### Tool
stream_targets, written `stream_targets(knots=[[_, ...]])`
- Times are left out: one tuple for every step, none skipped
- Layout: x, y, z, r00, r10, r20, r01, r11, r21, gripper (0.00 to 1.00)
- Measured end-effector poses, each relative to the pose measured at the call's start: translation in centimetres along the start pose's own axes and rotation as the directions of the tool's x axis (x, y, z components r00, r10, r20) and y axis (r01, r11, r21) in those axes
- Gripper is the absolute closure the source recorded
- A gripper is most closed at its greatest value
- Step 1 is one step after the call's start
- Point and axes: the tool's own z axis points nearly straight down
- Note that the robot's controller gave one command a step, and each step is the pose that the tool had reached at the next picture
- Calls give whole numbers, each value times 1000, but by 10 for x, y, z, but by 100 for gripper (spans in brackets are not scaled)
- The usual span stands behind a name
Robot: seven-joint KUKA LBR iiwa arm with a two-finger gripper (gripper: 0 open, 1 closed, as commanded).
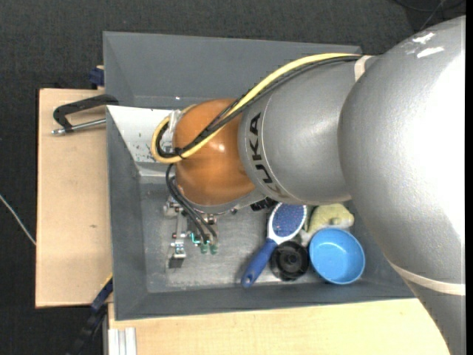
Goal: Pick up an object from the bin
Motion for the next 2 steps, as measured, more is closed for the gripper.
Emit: stream_targets(knots=[[-48, -107, 56, 971, -238, 12, 238, 971, -2, 0], [-29, -177, 56, 675, -738, 19, 738, 675, 11, 0]])
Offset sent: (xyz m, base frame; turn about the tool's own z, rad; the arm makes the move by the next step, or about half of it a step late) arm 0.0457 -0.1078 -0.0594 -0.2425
